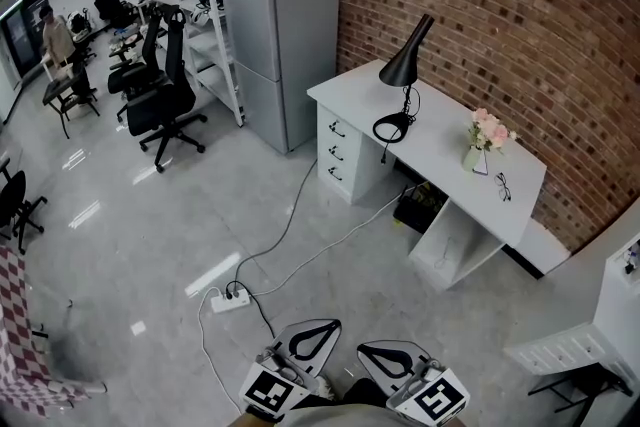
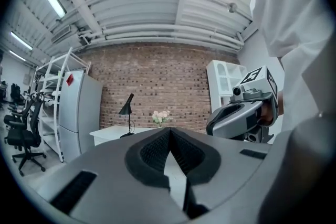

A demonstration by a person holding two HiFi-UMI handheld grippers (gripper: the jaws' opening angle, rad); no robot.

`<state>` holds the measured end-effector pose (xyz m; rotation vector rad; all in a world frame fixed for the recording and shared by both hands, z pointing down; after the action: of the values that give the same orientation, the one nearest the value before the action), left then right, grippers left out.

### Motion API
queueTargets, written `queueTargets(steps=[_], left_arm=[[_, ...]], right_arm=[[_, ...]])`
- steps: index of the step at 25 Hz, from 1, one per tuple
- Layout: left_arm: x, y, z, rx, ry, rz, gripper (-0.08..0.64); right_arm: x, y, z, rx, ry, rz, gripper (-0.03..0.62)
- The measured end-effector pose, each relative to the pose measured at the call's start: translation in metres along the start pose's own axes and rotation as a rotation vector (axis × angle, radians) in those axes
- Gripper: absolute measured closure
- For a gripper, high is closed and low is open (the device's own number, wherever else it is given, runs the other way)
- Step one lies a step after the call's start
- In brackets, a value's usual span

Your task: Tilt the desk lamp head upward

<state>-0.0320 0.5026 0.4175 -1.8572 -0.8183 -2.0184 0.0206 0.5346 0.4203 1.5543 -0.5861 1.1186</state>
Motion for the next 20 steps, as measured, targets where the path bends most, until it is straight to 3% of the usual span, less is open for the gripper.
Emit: queueTargets(steps=[10, 20], left_arm=[[-0.004, 0.023, -0.011, 0.054, 0.009, 0.005, 0.557], [-0.009, 0.093, -0.044, 0.029, -0.024, -0.014, 0.557]], right_arm=[[-0.012, 0.007, 0.028, 0.055, 0.017, 0.015, 0.577], [-0.018, 0.025, 0.121, 0.049, 0.011, 0.026, 0.577]])
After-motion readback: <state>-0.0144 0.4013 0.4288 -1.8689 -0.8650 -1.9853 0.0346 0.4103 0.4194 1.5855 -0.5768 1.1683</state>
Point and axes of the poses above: the fingertips, and each gripper's own axes: y forward along the fingers, z to its right, x out of its underside, the point moved 1 cm from there along -y, backward along the fingers, and after that the axes turned 13 degrees about -z, right-handed, at the moved point
